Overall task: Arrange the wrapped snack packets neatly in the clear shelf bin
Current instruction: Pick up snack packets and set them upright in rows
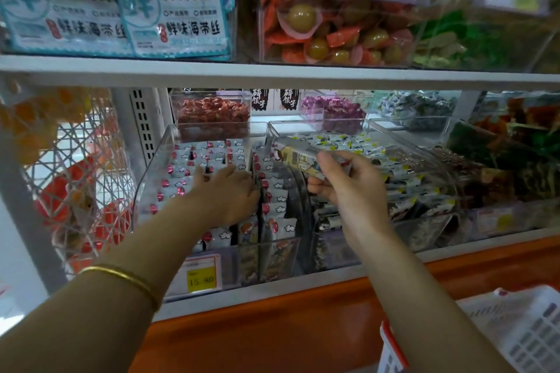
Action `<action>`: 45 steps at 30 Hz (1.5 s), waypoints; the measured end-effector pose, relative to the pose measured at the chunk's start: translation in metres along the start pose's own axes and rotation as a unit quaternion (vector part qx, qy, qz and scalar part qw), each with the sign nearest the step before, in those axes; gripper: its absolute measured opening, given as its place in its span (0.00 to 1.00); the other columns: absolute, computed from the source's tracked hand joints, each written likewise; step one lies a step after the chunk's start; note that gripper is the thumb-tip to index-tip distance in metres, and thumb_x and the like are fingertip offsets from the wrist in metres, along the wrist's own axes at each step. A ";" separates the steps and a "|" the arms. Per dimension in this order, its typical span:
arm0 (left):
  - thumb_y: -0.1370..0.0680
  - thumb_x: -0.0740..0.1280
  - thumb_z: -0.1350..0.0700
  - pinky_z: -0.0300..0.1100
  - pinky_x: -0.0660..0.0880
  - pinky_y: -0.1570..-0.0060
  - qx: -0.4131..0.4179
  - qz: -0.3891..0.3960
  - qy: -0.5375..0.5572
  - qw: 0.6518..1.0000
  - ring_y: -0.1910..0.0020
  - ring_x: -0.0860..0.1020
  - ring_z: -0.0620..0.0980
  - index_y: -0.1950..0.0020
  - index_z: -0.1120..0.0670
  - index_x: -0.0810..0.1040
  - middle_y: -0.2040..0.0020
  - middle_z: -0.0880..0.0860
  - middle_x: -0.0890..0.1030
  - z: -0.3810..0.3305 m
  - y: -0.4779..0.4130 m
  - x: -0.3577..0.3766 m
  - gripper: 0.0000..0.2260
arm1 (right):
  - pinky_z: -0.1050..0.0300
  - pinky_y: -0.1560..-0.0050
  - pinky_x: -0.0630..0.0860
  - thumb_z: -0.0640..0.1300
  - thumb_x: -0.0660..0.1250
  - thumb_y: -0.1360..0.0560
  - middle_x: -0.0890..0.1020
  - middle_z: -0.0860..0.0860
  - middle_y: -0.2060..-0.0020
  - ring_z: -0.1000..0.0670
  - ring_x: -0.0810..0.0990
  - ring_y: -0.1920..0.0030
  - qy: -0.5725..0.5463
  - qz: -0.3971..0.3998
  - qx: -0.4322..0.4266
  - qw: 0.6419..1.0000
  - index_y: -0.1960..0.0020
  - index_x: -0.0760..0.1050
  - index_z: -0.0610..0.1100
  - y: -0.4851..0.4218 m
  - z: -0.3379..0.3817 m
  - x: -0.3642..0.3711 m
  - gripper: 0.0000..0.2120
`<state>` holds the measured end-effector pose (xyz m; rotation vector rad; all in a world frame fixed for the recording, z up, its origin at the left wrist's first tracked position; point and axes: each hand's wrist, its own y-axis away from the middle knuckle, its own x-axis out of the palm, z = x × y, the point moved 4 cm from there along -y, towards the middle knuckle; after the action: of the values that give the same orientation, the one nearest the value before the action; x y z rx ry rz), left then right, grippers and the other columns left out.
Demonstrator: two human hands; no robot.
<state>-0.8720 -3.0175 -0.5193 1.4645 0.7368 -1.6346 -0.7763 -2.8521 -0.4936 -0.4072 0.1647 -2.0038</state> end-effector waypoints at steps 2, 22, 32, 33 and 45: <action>0.19 0.45 0.45 0.70 0.46 0.34 -0.003 -0.019 0.038 0.999 0.24 0.50 0.51 0.31 0.49 0.67 0.25 0.48 0.59 0.000 0.004 0.001 0.21 | 0.57 0.60 0.82 0.42 0.68 0.26 0.80 0.50 0.59 0.53 0.83 0.66 0.035 0.013 -0.015 0.999 0.45 0.75 0.39 0.000 0.001 0.002 0.12; 0.20 0.46 0.44 0.61 0.51 0.31 0.017 -0.122 0.156 0.980 0.30 0.60 0.46 0.38 0.50 0.72 0.33 0.47 0.69 0.002 0.056 0.005 0.21 | 0.51 0.44 0.73 0.46 0.67 0.24 0.79 0.41 0.45 0.43 0.77 0.44 0.605 0.336 -0.160 0.703 0.42 0.75 0.36 -0.043 -0.027 0.134 0.16; 0.19 0.51 0.48 0.57 0.59 0.33 0.038 -0.115 0.241 0.963 0.37 0.66 0.50 0.42 0.53 0.77 0.38 0.52 0.73 0.008 0.070 -0.013 0.17 | 0.58 0.49 0.70 0.35 0.64 0.25 0.82 0.45 0.48 0.50 0.78 0.51 0.601 0.366 -0.154 0.694 0.48 0.82 0.41 -0.047 -0.039 0.135 0.09; 0.20 0.53 0.49 0.55 0.64 0.36 0.039 -0.118 0.248 0.961 0.41 0.69 0.52 0.45 0.54 0.78 0.43 0.53 0.75 0.010 0.071 -0.017 0.17 | 0.57 0.48 0.70 0.35 0.63 0.25 0.83 0.46 0.48 0.51 0.77 0.52 0.597 0.376 -0.147 0.693 0.49 0.82 0.41 -0.046 -0.039 0.135 0.10; 0.19 0.56 0.50 0.45 0.68 0.50 0.016 -0.097 0.204 0.974 0.51 0.71 0.55 0.53 0.62 0.77 0.53 0.59 0.75 0.020 0.077 -0.027 0.18 | 0.51 0.43 0.74 0.29 0.59 0.25 0.81 0.44 0.46 0.46 0.78 0.45 0.582 0.288 -0.166 0.742 0.49 0.81 0.41 -0.070 -0.025 0.138 0.14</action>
<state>-0.8159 -3.0688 -0.4824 1.8279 1.1147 -1.5030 -0.9004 -2.9446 -0.4669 0.6939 1.2761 -1.3162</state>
